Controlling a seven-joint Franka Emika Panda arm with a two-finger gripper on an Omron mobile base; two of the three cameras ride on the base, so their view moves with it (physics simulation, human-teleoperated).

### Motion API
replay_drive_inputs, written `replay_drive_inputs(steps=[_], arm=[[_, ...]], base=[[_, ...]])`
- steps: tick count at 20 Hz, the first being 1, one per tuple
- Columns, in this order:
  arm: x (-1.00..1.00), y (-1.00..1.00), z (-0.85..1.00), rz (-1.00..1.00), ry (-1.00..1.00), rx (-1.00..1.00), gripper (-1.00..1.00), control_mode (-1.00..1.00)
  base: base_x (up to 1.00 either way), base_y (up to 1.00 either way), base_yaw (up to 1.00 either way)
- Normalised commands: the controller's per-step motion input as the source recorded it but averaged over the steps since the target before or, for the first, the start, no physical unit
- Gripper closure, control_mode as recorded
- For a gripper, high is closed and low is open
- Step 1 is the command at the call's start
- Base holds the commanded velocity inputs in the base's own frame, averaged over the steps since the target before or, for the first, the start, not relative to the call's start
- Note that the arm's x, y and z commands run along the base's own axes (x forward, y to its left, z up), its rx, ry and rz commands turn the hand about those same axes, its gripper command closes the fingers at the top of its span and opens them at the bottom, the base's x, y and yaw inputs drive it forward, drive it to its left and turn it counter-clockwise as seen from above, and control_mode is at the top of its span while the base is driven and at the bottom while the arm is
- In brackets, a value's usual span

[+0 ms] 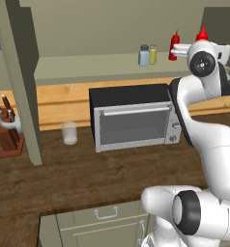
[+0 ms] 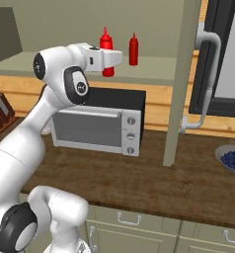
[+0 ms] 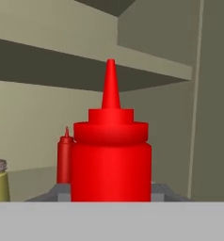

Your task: Put the shaker and condiment bottle from the counter next to their counterparts in the cabinet.

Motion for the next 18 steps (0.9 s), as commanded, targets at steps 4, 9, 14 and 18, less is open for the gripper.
replay_drive_inputs(steps=[4, 9, 14, 18], arm=[[0.13, -0.02, 0.0, 0.02, -0.05, 0.0, 1.0, -1.0], [0.14, -0.03, -0.03, 0.01, -0.02, 0.0, 1.0, -1.0], [0.19, -0.04, -0.11, 0.0, 0.0, 0.0, 1.0, -1.0], [0.25, -0.05, -0.12, 0.0, 0.0, 0.0, 1.0, -1.0]], base=[[0.0, 0.0, 0.0], [0.0, 0.0, 0.0], [0.0, 0.0, 0.0], [0.0, 0.0, 0.0]])
